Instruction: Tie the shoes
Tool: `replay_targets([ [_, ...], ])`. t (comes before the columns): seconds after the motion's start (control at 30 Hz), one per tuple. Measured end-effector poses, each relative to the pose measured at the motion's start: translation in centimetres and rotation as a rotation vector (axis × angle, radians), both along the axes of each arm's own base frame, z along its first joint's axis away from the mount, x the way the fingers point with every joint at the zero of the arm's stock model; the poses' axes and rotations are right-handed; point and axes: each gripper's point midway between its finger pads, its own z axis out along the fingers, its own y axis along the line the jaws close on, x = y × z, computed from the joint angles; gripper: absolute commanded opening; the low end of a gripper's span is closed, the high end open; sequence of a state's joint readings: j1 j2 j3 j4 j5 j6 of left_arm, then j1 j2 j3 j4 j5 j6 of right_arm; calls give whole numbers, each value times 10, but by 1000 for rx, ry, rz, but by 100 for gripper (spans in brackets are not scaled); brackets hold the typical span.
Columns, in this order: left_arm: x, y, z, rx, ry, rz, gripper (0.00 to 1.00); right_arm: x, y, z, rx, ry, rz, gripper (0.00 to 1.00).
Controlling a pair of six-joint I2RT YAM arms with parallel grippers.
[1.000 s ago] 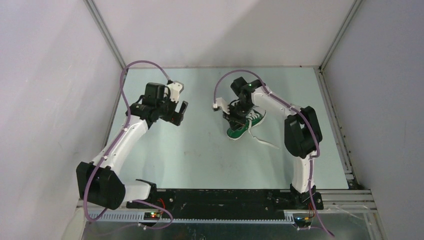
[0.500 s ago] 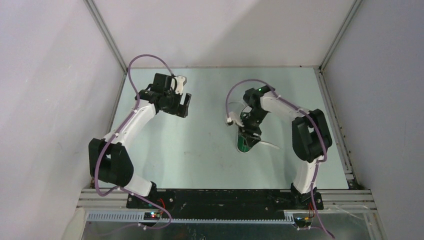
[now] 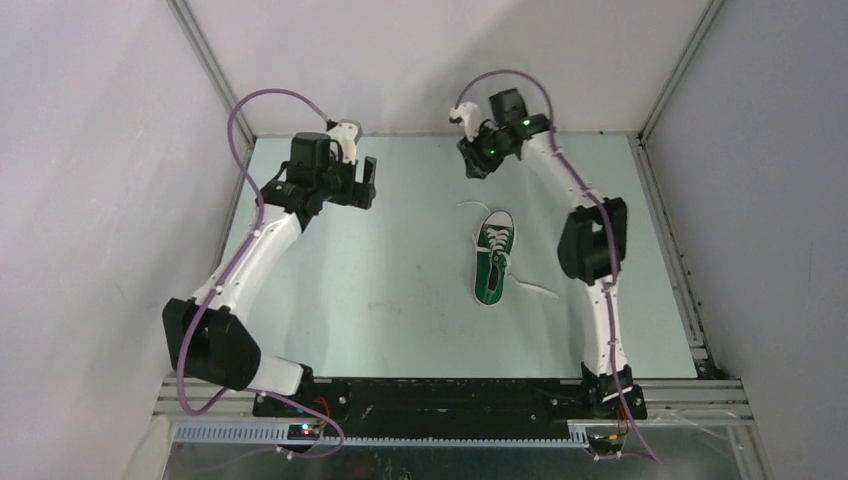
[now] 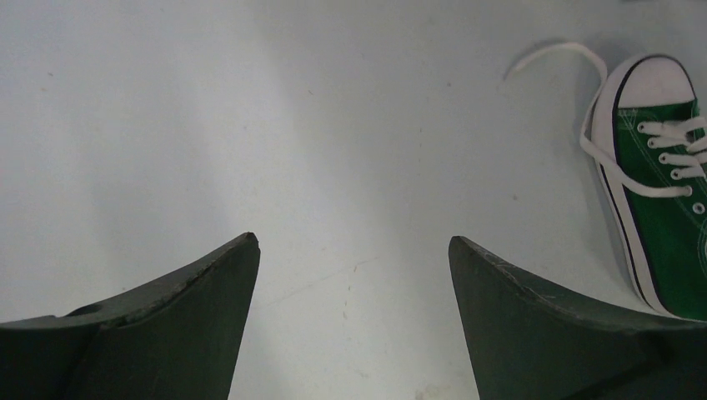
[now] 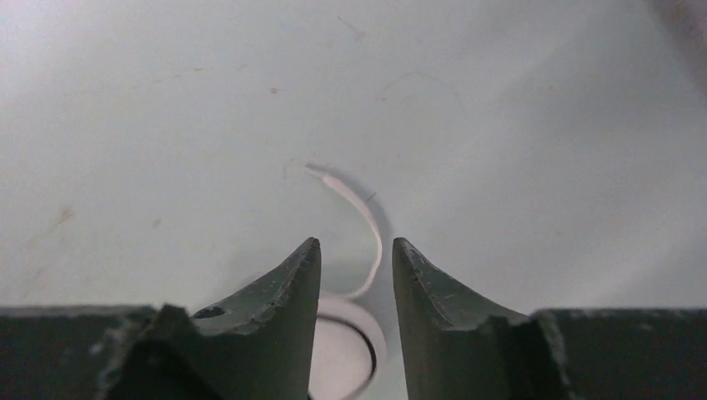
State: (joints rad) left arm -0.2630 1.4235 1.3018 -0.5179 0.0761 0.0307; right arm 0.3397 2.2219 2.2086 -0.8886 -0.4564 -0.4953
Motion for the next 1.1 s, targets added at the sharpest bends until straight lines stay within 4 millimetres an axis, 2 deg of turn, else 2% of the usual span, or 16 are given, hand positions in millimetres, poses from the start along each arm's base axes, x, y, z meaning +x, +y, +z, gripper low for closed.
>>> replay_targets([
  [0.03,2,1,5,-6,-20,9,91,12,5,-21,-18,8,-45,44],
  [0.1,4,3,12,-9,-44,19,91,20,10,-52,-51,27,-78,48],
  [0.13,5,4,16,-11,-54,24,91,21,13,-72,-78,34,-80,49],
  [0.2,7,4,21,-21,-64,22,91,16,13,-98,-127,44,-68,51],
  [0.27,6,0,24,-52,-61,-1,91,10,14,-114,-165,37,-40,53],
  [0.5,-5,-7,20,-115,-5,-51,91,19,10,-131,-236,-58,19,58],
  [0.6,-8,-6,18,-122,9,-55,91,21,7,-136,-266,-83,50,57],
  [0.7,-9,-7,19,-127,9,-61,91,19,2,-144,-303,-99,92,52],
  [0.77,-10,-7,20,-129,8,-64,92,19,-1,-147,-317,-103,122,45],
  [0.83,-10,-8,21,-131,7,-68,92,18,-1,-149,-323,-97,155,28],
  [0.87,-10,-8,21,-132,7,-71,92,18,0,-149,-324,-96,177,9],
  [0.9,-11,-9,21,-135,8,-76,92,17,1,-149,-321,-90,197,3],
  [0.93,-11,-10,21,-137,9,-80,91,15,1,-150,-321,-86,219,0],
  [1.0,-11,-11,22,-140,7,-84,91,7,3,-152,-310,-54,249,0],
  [1.1,-9,-12,24,-148,-1,-81,87,-2,9,-143,-264,0,247,0],
])
